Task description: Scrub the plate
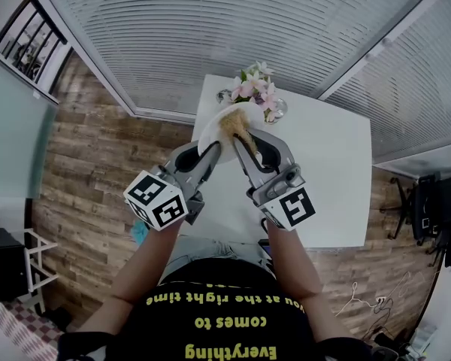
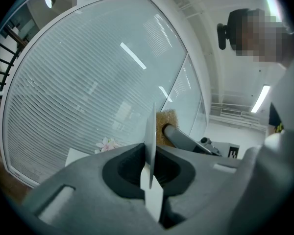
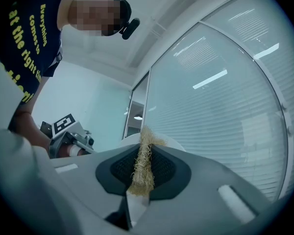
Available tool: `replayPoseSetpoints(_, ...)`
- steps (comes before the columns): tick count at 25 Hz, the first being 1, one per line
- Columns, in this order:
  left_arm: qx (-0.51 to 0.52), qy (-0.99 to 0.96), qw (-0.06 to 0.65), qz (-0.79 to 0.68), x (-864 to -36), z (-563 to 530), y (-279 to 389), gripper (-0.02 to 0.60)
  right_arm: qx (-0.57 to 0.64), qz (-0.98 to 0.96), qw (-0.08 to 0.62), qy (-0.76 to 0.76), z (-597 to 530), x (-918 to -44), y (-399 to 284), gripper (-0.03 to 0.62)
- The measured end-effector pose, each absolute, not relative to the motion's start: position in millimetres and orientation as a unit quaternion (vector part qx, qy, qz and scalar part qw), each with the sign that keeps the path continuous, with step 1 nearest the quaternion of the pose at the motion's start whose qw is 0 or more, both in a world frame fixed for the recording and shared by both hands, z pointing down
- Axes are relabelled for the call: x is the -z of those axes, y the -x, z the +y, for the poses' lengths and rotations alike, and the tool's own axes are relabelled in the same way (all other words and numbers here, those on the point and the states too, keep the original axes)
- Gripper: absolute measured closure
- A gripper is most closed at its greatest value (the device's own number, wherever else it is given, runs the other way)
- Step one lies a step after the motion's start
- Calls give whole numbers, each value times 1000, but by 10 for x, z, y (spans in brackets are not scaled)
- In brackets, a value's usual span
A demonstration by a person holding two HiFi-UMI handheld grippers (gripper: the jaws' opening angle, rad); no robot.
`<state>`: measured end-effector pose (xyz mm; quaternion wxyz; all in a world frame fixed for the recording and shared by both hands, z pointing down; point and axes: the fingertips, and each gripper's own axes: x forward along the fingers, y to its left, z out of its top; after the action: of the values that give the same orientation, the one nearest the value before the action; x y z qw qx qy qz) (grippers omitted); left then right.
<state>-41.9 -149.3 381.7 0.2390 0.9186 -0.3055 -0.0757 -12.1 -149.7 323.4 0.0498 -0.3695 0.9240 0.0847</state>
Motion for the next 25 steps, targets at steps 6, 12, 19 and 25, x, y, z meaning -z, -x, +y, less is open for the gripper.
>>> replayPoseSetpoints(6, 77, -918, 242, -303, -3824, -1491, 425, 561, -81, 912, 47, 399, -1596, -3265, -82, 551)
replayPoseSetpoints(12, 78, -917, 247, -305, -3817, -1510, 421, 561, -79, 902, 48, 421, -1689, -3272, -257, 551)
replayPoseSetpoints(19, 83, -917, 247, -302, -3780, -1502, 413, 561, -81, 890, 52, 446, -1753, -3225, -493, 551)
replayPoseSetpoints(25, 82, -917, 249, -301, -3766, -1511, 383, 561, -81, 892, 44, 442, -1741, -3275, -462, 551)
